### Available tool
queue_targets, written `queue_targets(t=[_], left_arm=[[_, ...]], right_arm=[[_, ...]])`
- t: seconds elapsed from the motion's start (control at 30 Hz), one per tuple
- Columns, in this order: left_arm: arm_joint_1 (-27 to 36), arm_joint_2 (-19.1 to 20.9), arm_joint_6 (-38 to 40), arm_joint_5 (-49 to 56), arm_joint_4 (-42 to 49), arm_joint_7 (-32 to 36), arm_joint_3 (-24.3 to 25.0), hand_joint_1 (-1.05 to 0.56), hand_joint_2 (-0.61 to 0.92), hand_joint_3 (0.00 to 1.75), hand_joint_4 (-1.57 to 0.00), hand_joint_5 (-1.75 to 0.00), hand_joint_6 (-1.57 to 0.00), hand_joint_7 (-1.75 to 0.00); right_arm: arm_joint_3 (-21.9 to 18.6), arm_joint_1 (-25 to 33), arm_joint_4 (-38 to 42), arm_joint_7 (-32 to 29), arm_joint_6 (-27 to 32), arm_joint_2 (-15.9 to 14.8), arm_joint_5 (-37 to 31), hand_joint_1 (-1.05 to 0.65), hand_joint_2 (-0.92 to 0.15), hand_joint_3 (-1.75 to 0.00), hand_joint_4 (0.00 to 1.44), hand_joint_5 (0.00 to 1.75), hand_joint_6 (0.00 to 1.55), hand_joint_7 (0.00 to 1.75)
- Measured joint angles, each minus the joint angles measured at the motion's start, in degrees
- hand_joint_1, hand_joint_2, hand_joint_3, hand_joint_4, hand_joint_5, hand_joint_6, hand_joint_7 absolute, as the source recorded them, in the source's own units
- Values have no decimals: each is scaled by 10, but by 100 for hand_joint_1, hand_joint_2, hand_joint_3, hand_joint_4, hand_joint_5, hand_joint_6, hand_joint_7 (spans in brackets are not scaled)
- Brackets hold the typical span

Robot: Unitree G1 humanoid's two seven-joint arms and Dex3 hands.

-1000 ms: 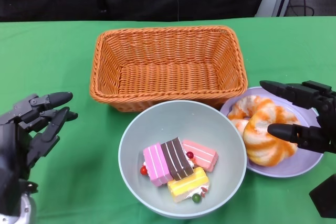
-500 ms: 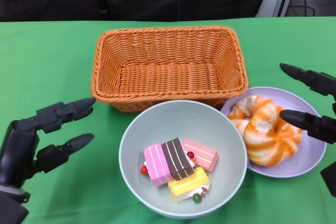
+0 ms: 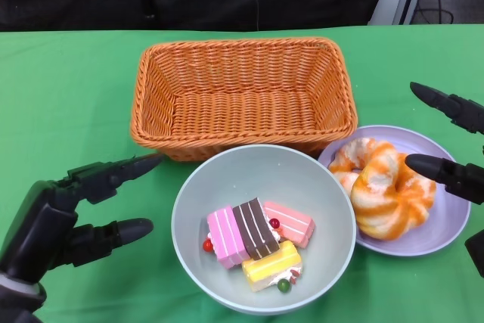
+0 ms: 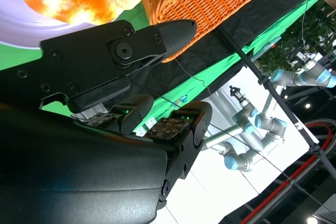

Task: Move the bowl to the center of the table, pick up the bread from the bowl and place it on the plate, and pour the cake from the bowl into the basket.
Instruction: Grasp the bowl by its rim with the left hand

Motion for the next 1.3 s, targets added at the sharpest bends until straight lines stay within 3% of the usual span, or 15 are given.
queue_targets(t=[0.13,0.3,0.5,0.63,0.73,0.9,1.3], left_arm=[[0,11,-4,109,-25,125,-5,-41,92,10,-64,-2,-56,-1],[1,21,27,244,-60,326,-45,-40,92,8,-69,-3,-63,-3],[0,51,97,372,-84,589,-155,-41,92,9,-70,-3,-64,-2],[-16,86,137,411,-80,703,-244,-39,92,11,-70,-2,-63,-1],[-35,109,155,422,-65,753,-303,-38,92,14,-68,-1,-60,0],[-51,136,172,425,-48,768,-369,-37,92,12,-68,0,-58,0],[-69,184,194,410,-44,773,-439,-35,92,12,-66,0,-57,0]], right_arm=[[-2,0,0,10,6,7,3,-52,-90,0,73,12,52,0],[-3,0,0,16,7,9,6,-51,-90,0,72,11,51,0],[-4,0,-1,17,8,9,3,-50,-89,0,70,9,51,0],[-6,0,-1,16,11,9,2,-50,-89,0,69,8,51,0],[-6,0,-2,16,12,10,1,-51,-90,0,69,7,50,0],[-7,0,-2,16,14,10,1,-51,-90,0,69,7,50,0],[-7,0,1,17,17,15,3,-52,-91,0,69,5,49,0]])
